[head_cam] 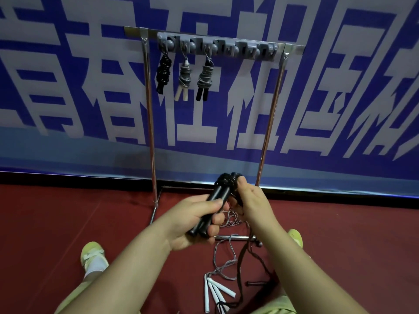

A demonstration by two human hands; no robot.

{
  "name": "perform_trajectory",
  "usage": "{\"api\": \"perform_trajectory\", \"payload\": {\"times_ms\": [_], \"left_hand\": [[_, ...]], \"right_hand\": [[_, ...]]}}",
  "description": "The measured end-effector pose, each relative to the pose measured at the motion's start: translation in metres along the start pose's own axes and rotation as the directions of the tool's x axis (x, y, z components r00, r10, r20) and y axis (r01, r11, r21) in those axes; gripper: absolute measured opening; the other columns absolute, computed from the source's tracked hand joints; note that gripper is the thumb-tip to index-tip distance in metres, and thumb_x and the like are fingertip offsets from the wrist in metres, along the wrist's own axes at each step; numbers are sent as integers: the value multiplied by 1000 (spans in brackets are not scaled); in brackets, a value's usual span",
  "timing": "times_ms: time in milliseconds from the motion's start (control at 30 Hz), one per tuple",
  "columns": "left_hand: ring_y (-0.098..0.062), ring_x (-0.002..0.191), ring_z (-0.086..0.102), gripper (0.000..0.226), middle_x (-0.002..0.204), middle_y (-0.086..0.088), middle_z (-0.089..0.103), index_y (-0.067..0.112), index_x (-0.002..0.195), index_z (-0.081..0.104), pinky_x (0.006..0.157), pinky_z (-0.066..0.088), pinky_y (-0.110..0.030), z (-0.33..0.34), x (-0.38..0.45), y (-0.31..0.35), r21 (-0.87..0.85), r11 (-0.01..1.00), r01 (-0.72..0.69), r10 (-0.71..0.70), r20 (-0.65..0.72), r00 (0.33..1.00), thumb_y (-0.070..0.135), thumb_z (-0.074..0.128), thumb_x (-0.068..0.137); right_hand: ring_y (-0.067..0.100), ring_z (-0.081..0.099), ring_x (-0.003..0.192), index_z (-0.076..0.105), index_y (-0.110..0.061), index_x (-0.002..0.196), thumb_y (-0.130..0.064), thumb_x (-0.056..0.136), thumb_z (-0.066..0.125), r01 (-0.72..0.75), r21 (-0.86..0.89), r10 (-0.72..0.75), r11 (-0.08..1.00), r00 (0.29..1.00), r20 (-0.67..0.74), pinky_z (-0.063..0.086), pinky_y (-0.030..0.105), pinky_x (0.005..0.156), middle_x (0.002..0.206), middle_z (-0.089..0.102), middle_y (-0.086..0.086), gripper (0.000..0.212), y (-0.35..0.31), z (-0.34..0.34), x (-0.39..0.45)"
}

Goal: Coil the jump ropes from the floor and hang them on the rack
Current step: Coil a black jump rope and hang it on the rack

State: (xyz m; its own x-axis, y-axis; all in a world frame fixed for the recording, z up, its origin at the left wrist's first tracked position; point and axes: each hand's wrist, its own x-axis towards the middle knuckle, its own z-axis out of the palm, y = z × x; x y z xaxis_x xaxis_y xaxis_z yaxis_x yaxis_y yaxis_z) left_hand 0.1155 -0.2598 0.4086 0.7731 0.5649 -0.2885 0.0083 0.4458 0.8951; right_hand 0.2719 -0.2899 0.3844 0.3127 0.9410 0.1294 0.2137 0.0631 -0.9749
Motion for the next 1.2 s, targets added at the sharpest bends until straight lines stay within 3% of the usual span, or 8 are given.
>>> {"api": "perform_trajectory", "payload": {"times_ms": [167, 333, 467, 700, 833, 1000, 1133, 1200], "left_hand": [[-6, 40, 41, 15, 55, 4, 47, 13, 88, 53, 40, 37, -19, -9, 19, 8, -144, 988, -64, 43, -144, 989, 20, 45, 98], [-8, 40, 43, 13, 54, 3, 50, 12, 89, 54, 41, 38, -19, -36, 29, 7, -10, 998, -65, 57, -347, 936, 20, 48, 98], [-10, 43, 46, 10, 59, 2, 53, 13, 92, 55, 44, 40, -20, -52, 33, 9, 287, 958, 5, 113, -392, 913, 19, 49, 97], [-12, 44, 47, 11, 64, -1, 53, 15, 85, 49, 42, 37, -20, -48, 38, 13, 738, 657, 154, 98, -286, 953, 19, 50, 95], [-11, 45, 47, 13, 65, 0, 52, 16, 84, 48, 43, 40, -21, -40, 28, 17, 847, 518, 121, 15, -151, 988, 20, 51, 96], [-10, 51, 49, 14, 68, 0, 53, 21, 84, 49, 52, 44, -22, -25, 8, 17, 832, 555, 18, -158, 83, 984, 17, 52, 97], [-9, 54, 52, 15, 62, 6, 55, 18, 82, 48, 54, 47, -19, -10, -12, 21, 699, 706, -109, -138, 288, 948, 12, 52, 96], [-10, 51, 52, 8, 58, 7, 55, 14, 86, 46, 51, 45, -19, -12, -18, 23, 553, 816, -166, -37, 336, 941, 16, 52, 91]], "right_hand": [[7, 35, 51, 64, 0, 88, -73, 86, 12, 42, -212, -31, 976, 998, 56, 27, 23, 51, 63, 46, 6, 90, -2, 14, -3], [5, 35, 49, 59, -18, 75, -45, 100, 37, -35, -428, 101, 903, 986, 133, 30, 28, 55, 58, 42, -7, 43, -6, 6, -9], [5, 45, 50, 67, -22, 104, -31, 96, 52, 69, -662, 69, 747, 981, 180, 32, 21, 51, 61, 53, -8, 19, -22, -3, -10], [19, 59, 69, 67, -18, 92, -27, 95, 50, 332, -873, -16, 358, 937, 349, 48, 33, 63, 78, 65, 0, 20, -71, -9, -8], [6, 60, 71, 71, -20, 91, -25, 92, 59, 393, -785, 20, 478, 889, 458, 48, 22, 64, 82, 67, -6, 12, -93, -23, 11], [2, 56, 62, 71, -27, 76, -20, 88, 67, 356, -591, 138, 724, 764, 630, 44, 17, 61, 71, 65, -7, 14, -97, -26, 43], [3, 45, 45, 73, -23, 74, -23, 78, 73, -45, -200, 198, 979, 471, 860, 36, 14, 46, 53, 54, -9, 5, -70, -25, 53], [7, 48, 49, 73, -22, 75, -43, 70, 78, -222, 14, 103, 975, 508, 855, 36, 20, 50, 57, 58, -7, 22, -50, -25, 53]]}}
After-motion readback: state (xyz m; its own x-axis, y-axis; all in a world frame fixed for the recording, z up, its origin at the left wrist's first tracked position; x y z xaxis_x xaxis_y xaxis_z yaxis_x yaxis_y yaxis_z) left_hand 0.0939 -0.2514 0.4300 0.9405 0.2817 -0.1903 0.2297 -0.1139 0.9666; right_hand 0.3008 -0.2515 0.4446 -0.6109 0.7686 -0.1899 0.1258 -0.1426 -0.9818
